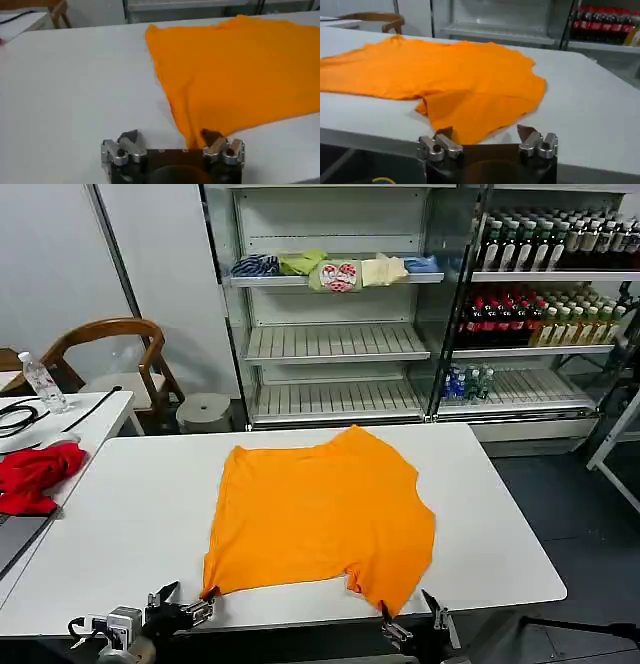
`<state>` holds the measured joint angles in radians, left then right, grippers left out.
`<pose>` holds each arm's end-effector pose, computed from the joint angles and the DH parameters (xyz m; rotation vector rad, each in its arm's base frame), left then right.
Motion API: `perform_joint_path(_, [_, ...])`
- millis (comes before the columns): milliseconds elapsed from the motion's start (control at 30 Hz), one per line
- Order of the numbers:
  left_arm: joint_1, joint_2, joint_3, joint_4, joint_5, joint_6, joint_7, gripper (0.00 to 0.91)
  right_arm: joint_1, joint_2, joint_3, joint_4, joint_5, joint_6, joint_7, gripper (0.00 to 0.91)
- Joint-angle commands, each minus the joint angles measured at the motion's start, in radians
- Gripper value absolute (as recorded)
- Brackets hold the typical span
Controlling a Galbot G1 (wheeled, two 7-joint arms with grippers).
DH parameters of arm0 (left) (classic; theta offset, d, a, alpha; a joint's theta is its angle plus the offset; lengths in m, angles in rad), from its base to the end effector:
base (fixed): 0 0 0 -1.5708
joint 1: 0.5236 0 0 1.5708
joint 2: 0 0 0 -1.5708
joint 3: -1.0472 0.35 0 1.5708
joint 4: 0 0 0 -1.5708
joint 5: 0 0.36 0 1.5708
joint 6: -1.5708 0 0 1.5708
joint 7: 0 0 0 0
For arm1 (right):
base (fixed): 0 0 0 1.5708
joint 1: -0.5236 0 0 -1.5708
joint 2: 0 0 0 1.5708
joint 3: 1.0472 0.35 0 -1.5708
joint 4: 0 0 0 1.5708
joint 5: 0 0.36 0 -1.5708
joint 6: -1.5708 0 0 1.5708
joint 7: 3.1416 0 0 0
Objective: Fold and organize the clothes.
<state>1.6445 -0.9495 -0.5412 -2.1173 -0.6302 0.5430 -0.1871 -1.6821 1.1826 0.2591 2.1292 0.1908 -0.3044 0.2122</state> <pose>0.1815 0.0992 -0.2799 -0.1658 -2.4614 -0.0653 0.1319 0.0136 -0.3178 0.2878 -2.6674 0.1332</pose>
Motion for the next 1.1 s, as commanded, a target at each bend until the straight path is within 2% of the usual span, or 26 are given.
perform_joint_path(33, [0.004, -0.002, 0.008, 0.002, -0.003, -0.006, 0.013, 0.010, 0.000, 0.000, -0.006, -0.005, 0.010, -0.014, 0.000, 0.000])
perform_joint_path(400, [-0.009, -0.005, 0.023, 0.004, 0.026, -0.039, 0.060, 0.010, 0.014, 0.000, -0.003, -0.007, 0.016, 0.015, -0.019, 0.000])
perform_joint_path(533, [-0.049, 0.014, 0.005, 0.007, 0.012, -0.067, 0.122, 0.010, 0.038, -0.001, 0.006, 0.016, 0.028, 0.041, -0.020, 0.000])
perform_joint_path(733, [-0.123, 0.051, -0.022, 0.036, 0.000, -0.065, 0.210, 0.000, 0.124, -0.009, 0.034, 0.060, 0.079, 0.021, -0.019, 0.000])
perform_joint_path(900, [-0.270, 0.060, 0.006, 0.117, -0.036, -0.071, 0.254, 0.000, 0.271, -0.033, 0.040, -0.014, 0.134, -0.005, -0.025, 0.000])
perform_joint_path(1100, [-0.447, 0.025, 0.074, 0.234, -0.070, -0.081, 0.270, 0.000, 0.427, -0.039, 0.022, -0.128, 0.151, -0.017, -0.039, 0.000])
